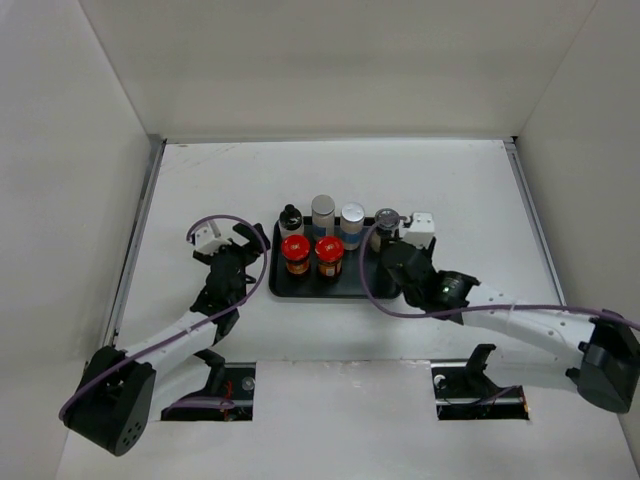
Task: Organize the condiment bottles
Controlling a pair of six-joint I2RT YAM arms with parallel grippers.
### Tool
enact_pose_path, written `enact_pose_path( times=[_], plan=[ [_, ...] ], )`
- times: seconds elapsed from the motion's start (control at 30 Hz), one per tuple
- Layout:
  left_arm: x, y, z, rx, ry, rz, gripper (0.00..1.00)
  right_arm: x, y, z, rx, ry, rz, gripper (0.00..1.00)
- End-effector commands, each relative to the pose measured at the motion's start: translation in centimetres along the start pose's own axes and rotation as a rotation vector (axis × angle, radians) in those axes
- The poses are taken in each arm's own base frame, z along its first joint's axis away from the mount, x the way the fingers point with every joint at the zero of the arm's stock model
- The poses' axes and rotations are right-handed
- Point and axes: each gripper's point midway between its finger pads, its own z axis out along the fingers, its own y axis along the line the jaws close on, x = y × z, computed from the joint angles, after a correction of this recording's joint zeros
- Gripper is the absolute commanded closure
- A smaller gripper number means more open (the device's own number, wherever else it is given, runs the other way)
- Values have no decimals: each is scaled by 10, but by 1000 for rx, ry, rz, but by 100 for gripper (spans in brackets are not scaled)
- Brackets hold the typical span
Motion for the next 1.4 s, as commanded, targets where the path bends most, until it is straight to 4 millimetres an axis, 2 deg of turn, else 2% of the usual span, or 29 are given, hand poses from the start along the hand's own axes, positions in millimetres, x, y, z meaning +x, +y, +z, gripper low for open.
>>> enact_pose_path(
  times=[0.0, 0.1, 0.4, 0.57, 0.7, 0.83, 0.9, 1.03, 1.13, 1.27, 1.37],
  plan=[
    [-19, 1, 3, -36, -66, -33, 0, -37, 51, 0, -119, -120, 77, 51],
    [-23, 11, 1, -80, -90, -34, 0, -26, 75, 10, -174, -100, 58, 51],
    [-30, 19, -2, -114, -123, -56, 0, 2, 95, 31, -208, -66, -7, 44],
    [-25, 17, 1, -118, -97, -40, 0, 12, 94, 34, -209, -45, -5, 27],
    [-29, 12, 1, -116, -100, -40, 0, 6, 90, 29, -219, -59, 14, 16],
    [-37, 15, -1, -166, -108, -24, 0, -14, 85, 17, -240, -105, 28, 5],
    [-40, 14, -1, -196, -98, -1, 0, -32, 73, 12, -225, -148, 62, 0],
    [-44, 6, 2, -232, -38, 59, 0, -68, 34, 10, -155, -248, 184, 0],
    [-47, 3, 8, -271, 19, 107, 0, -88, 2, 4, -119, -330, 344, 0],
    [-54, -6, 9, -279, 63, 131, 0, -103, -42, -1, -70, -425, 529, 0],
    [-62, -17, 7, -256, 58, 123, 0, -103, -58, -2, -69, -449, 600, 0]
  ],
)
